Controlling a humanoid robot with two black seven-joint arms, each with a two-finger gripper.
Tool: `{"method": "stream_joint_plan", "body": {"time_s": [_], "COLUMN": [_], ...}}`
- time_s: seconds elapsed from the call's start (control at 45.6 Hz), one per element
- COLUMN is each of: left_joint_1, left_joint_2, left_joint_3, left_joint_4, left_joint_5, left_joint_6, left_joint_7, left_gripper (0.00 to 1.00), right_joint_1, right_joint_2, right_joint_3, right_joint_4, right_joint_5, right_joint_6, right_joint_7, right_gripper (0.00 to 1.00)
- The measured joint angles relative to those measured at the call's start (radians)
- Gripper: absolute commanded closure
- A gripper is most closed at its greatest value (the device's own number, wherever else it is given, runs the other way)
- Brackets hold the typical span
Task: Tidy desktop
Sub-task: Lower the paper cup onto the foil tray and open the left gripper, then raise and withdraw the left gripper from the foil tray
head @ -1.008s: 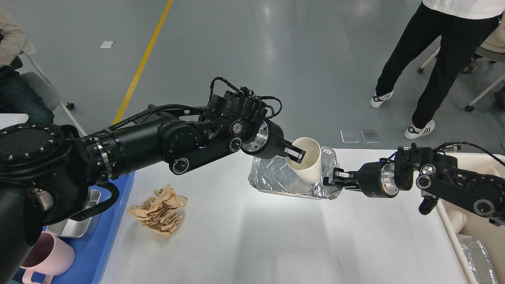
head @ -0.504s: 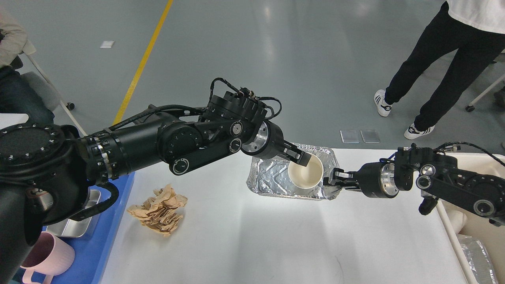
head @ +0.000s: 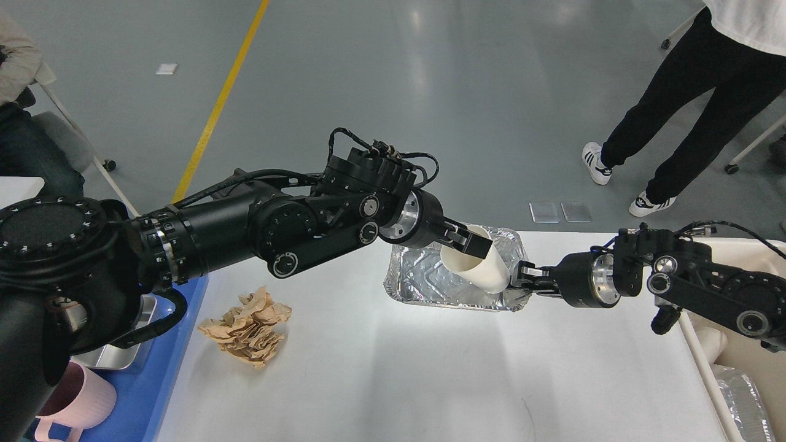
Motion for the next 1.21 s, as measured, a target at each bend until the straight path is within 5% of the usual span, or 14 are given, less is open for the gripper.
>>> {"method": "stream_joint_plan", "body": {"time_s": [0.482, 0.942, 1.205], "left_joint_1": [0.009, 0.010, -0.021], "left_joint_2": [-0.026, -0.030, 0.165], "left_joint_3": [-0.003, -0.009, -0.024], "left_joint_4": [0.075, 0.081, 0.028], "left_joint_5": [-0.003, -0.019, -0.025], "left_joint_6": [0.140, 0.177, 0.113], "left_joint_7": [-0.005, -0.002, -0.011], "left_gripper": [0.03, 0.03, 0.03], "right_joint_1": [0.000, -0.001, -0.017], "right_joint_2": [0.004, 0.006, -0.001], "right_joint_3": [0.000, 0.000, 0.025], "right_joint_4": [0.000, 0.000, 0.000], "right_joint_5": [0.000, 0.000, 0.010], "right_joint_6": [0.000, 0.000, 0.000], "right_joint_7": [0.000, 0.000, 0.003], "right_gripper": [1.00, 1.00, 1.00]}}
